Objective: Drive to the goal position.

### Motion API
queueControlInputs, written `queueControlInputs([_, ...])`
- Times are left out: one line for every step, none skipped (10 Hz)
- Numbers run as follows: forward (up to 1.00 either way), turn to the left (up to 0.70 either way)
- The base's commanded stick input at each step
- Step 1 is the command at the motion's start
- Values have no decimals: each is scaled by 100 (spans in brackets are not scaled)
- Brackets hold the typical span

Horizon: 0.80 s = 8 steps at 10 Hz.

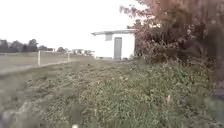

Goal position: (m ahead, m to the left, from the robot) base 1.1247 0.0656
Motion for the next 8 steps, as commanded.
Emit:
queueControlInputs([70,0])
queueControlInputs([70,0])
queueControlInputs([70,0])
queueControlInputs([70,0])
queueControlInputs([70,-3])
queueControlInputs([70,-11])
queueControlInputs([70,-12])
queueControlInputs([70,-12])
